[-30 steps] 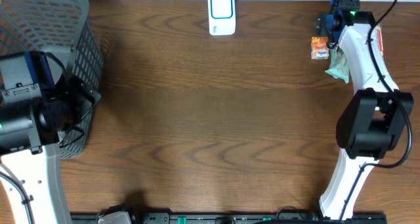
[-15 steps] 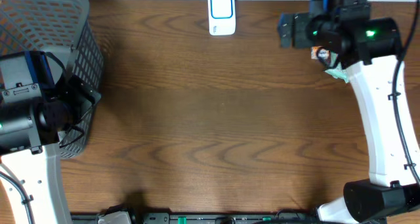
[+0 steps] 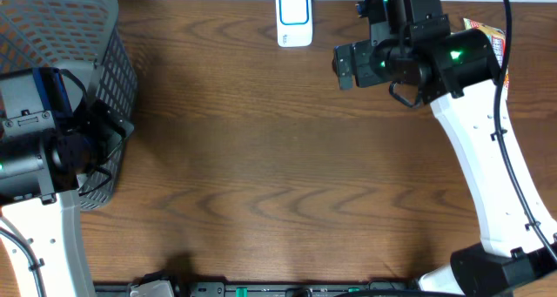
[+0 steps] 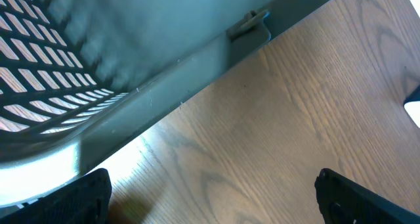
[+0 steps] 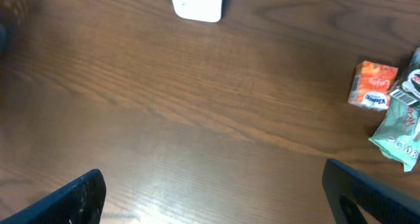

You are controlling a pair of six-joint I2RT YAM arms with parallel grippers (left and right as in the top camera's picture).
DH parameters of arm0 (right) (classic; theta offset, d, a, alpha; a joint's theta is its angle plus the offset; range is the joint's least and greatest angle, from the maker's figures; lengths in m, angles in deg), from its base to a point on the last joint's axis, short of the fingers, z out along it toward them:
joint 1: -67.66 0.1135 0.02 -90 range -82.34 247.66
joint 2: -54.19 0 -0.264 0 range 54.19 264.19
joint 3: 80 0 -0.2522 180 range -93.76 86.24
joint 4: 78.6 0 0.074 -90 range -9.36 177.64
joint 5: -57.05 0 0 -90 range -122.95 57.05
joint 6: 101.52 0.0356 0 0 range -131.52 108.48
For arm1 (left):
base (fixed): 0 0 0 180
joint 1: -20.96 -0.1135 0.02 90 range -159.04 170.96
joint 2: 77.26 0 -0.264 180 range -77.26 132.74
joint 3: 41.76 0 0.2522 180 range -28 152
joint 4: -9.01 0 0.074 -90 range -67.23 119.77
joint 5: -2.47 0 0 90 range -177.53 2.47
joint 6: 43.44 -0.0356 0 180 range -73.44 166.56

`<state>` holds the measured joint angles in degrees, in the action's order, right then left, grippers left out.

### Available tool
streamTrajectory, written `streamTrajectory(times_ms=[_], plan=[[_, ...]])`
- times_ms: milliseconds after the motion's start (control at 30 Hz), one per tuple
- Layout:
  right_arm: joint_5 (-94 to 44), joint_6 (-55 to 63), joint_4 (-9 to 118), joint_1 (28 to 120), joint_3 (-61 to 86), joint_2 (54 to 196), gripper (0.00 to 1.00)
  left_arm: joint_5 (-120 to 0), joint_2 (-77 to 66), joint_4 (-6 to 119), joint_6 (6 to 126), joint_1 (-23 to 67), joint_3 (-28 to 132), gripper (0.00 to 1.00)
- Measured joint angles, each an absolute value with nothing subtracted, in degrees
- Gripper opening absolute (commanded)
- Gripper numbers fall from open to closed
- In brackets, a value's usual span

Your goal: Scan the item barcode

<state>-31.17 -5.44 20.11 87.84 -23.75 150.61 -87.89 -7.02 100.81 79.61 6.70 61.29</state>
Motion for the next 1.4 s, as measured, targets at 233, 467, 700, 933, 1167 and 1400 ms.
streamTrajectory(times_ms=[233,467,700,933,1167,1400], plan=[[-31.1,-5.4,29.8,89.4,-8.4,137.2,0.99,-87.9,-7.0,100.8,79.6,6.7,61.3,0.98],[-31.2,-5.4,45.6,89.5,15.9,115.6,0.99,-87.8,-7.0,100.8,79.6,6.7,61.3,0.98],[-31.3,-4.3,53.8,89.5,34.6,100.0,0.99,-87.8,-7.0,100.8,79.6,6.7,61.3,0.98],[-31.2,-4.1,50.4,89.5,41.2,97.2,0.99,-87.9,-7.0,100.8,79.6,6.7,61.3,0.98],[-31.2,-4.1,48.9,89.5,41.6,97.6,0.99,-87.9,-7.0,100.8,79.6,6.7,61.3,0.98],[-31.4,-4.1,47.3,89.5,41.6,97.6,0.99,-87.9,-7.0,100.8,79.6,6.7,61.3,0.98]])
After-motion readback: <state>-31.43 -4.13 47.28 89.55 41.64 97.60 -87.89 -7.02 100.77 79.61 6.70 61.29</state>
